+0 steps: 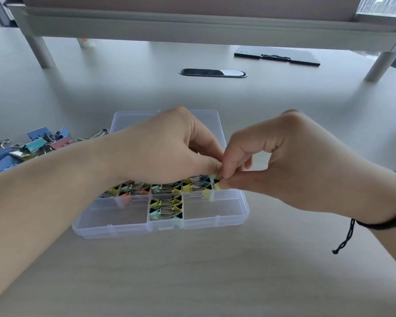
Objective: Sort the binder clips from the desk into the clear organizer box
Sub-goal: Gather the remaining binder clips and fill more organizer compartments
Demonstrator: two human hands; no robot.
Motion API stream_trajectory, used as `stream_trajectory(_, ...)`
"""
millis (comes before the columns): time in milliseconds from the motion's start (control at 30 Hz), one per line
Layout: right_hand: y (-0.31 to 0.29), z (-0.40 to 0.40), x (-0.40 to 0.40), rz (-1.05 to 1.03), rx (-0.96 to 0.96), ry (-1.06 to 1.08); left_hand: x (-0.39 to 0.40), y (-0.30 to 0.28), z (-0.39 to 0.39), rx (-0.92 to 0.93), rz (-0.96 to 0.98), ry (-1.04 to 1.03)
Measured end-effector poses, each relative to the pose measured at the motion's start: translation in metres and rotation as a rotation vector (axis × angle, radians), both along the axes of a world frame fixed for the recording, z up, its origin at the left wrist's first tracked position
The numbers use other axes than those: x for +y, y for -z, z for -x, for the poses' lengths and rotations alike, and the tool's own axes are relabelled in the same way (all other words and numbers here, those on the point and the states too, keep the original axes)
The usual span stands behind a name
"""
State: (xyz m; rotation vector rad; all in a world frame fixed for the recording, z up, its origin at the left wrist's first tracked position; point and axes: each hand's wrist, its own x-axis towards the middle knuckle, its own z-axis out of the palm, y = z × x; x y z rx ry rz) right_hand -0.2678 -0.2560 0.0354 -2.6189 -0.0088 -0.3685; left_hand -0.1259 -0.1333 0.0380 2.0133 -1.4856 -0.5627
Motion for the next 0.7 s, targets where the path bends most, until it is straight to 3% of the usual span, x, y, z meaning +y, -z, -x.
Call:
stream_trajectory(233, 0.008, -0.007, -0.004, -0.058, -0.001, 0.050, 0.003, -0.005, -0.003, 0.033, -0.035, 0.040)
stream_trajectory(367, 0.009, -0.007, -0.004, -0.089, 0.002, 0.053, 0.004, 0.000, -0.005, -0.079, -0.020, 0.013)
stream_trajectory(700, 0.004, -0.005, -0.006, -0.055, 0.027, 0.086, 0.005, 0.005, -0.005, -0.136, 0.028, 0.019)
